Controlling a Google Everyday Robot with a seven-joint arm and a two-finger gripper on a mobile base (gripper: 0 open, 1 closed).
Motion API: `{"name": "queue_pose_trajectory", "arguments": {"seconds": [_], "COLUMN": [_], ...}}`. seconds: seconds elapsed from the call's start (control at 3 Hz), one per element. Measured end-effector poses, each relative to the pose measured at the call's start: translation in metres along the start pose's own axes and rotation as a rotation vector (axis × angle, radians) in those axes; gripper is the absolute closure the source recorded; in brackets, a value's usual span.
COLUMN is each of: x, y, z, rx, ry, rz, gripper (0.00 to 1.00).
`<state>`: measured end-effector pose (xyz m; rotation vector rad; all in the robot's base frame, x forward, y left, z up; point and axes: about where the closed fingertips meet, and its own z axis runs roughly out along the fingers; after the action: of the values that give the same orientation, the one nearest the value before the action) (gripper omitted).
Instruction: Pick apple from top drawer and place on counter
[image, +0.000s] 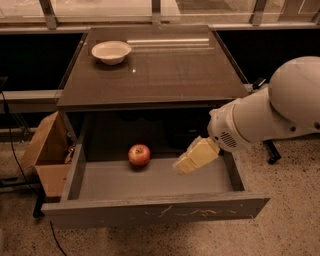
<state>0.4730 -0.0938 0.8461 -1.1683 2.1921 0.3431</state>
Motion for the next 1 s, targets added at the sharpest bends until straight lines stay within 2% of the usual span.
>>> {"name": "queue_pose_trajectory", "arguments": {"seconds": [0.33, 0.67, 1.0], "x": [0.007, 0.01, 0.006], "y": [0.012, 0.033, 0.042], "z": [0.041, 0.098, 0.147], "rx": [-0.043, -0.101, -0.121], "ry": [-0.006, -0.039, -0.081], "rz": [0.028, 0.045, 0.058], "gripper": [0.0, 0.0, 0.0]}}
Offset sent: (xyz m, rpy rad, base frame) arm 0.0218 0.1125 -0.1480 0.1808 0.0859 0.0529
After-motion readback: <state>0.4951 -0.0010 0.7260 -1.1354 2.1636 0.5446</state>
